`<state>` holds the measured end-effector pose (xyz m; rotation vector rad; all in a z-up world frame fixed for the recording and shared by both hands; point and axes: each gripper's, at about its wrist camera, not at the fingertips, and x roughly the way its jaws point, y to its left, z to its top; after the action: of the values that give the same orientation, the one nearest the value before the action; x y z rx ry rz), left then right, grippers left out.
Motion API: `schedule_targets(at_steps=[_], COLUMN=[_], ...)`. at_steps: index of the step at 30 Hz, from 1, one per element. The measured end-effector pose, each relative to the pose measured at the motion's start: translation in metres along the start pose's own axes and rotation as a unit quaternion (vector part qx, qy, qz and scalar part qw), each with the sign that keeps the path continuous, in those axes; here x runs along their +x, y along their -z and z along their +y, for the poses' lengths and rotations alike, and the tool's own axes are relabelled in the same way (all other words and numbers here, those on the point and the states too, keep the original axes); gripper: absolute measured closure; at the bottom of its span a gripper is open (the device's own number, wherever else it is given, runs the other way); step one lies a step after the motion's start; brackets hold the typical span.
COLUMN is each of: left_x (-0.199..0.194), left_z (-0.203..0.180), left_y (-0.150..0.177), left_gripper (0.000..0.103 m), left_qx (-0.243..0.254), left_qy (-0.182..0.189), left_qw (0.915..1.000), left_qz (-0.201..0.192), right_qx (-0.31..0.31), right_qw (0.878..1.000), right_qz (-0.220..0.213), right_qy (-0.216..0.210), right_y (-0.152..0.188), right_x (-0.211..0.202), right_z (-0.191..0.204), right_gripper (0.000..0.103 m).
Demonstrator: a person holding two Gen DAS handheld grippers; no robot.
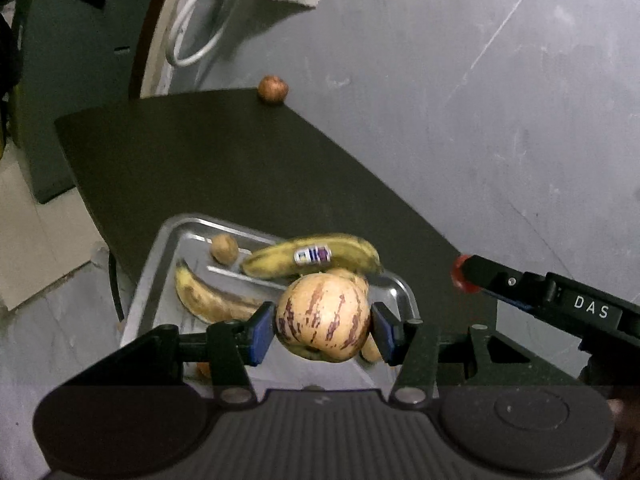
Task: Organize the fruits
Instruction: 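Carry the striped melon and red fruit over the metal tray with both tools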
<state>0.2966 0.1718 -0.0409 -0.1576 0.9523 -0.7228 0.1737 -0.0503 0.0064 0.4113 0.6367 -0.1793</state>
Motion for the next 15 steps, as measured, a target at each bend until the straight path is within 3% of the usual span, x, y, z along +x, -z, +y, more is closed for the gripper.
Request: schedule_targets(at_steps=[7,15], left_x=[0.006,0.007], left_z=[-0.013,-0.045], left_y=[0.012,0.025], left_gripper=[0.048,0.048], left_qx=[-0.02,-0.086], left_qy=[-0.03,-0.117], left_qw=[0.9994,0.9885], left_qz=[0.001,-0.04], right_qx=[-0.047,-0.135], right_qw=[0.997,0.978], right_qz=[0.026,0.06], right_qy=[-0.057,-0.148], right_y=[-0.003,-0.017], right_x=[0.013,0.025], right_z=[-0.019,-0.046], right_gripper=[0.071,0.071])
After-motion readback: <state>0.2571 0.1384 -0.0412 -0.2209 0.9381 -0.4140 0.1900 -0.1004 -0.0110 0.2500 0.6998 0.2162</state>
